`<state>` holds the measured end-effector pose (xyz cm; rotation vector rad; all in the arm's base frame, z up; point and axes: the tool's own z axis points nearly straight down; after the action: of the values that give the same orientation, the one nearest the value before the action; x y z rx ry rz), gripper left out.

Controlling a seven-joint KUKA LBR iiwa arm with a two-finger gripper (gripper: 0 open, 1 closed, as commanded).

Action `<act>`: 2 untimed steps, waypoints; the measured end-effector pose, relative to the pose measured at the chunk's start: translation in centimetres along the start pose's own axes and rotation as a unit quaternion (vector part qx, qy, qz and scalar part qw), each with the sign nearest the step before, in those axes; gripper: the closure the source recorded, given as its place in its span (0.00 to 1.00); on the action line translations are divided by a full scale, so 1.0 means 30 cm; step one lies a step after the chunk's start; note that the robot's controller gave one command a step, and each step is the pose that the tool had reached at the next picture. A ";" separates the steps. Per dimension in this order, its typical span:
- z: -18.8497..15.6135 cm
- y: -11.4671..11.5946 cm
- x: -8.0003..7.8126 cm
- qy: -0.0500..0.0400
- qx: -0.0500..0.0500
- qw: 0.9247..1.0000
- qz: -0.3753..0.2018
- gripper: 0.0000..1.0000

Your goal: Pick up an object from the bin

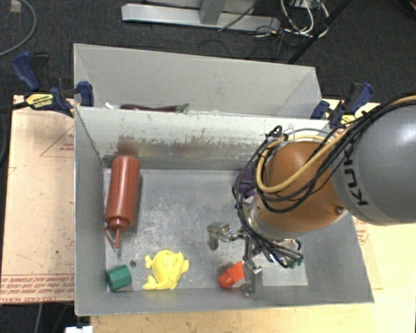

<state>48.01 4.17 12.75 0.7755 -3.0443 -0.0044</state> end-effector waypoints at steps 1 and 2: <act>-0.022 -0.009 0.005 0.001 -0.001 0.993 -0.120 0.00; 0.172 -0.035 0.007 -0.006 0.003 0.984 -0.178 0.00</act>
Offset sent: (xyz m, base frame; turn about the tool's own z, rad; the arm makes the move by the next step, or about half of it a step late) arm -0.0011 -0.0114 -0.0575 -0.3539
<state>48.32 3.16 7.57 1.3104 -2.8700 0.0010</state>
